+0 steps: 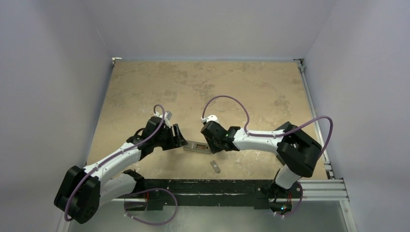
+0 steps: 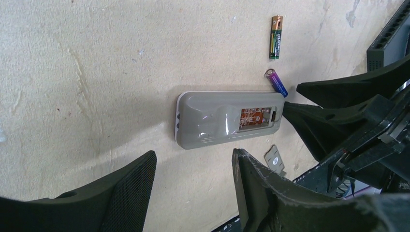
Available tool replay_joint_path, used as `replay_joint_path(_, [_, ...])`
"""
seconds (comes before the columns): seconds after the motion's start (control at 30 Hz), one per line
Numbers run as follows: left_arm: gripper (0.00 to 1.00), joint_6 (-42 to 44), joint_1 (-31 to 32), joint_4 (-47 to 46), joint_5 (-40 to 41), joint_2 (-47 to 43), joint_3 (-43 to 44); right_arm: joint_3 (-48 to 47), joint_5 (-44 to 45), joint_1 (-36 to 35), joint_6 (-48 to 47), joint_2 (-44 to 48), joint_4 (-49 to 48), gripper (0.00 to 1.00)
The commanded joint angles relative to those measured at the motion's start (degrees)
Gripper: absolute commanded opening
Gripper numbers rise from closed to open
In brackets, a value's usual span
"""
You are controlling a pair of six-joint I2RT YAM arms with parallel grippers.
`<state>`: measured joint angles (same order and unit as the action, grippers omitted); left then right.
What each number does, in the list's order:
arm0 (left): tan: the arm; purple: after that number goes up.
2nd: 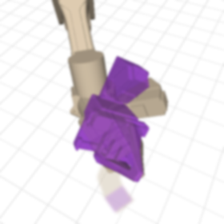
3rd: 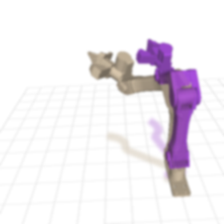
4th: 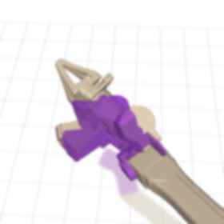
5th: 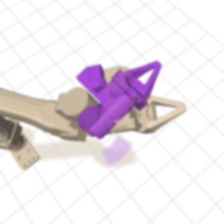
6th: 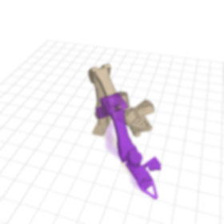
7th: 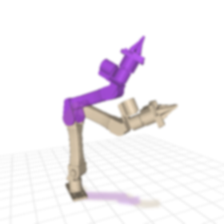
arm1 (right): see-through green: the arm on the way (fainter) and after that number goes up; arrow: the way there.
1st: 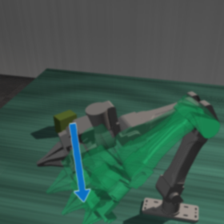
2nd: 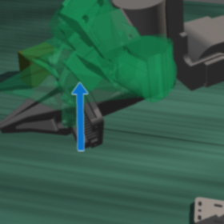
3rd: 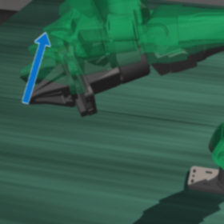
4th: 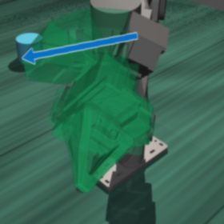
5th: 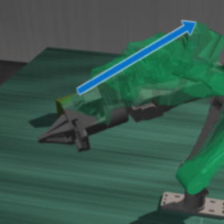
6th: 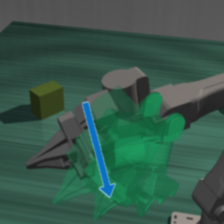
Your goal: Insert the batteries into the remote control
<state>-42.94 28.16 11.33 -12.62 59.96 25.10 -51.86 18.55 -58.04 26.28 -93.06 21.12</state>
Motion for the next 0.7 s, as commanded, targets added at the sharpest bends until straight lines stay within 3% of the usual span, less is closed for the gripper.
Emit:
replay_joint_path(0.0, [0.59, -0.7, -0.1, 0.1, -0.9, -0.6, -0.5, -2.4, 0.8, 0.5, -2.2, -0.7, -3.0, 0.46])
replay_joint_path(0.43, [0.59, -0.6, -0.1, 0.9, -0.7, -0.9, -0.4, -3.3, -2.9, 2.4, -5.1, -3.2, -6.1, 0.44])
replay_joint_path(0.67, [0.59, -0.4, -0.1, 1.1, -0.7, -0.5, 0.0, -3.3, -4.6, 2.9, -5.8, -3.6, -6.3, 0.35])
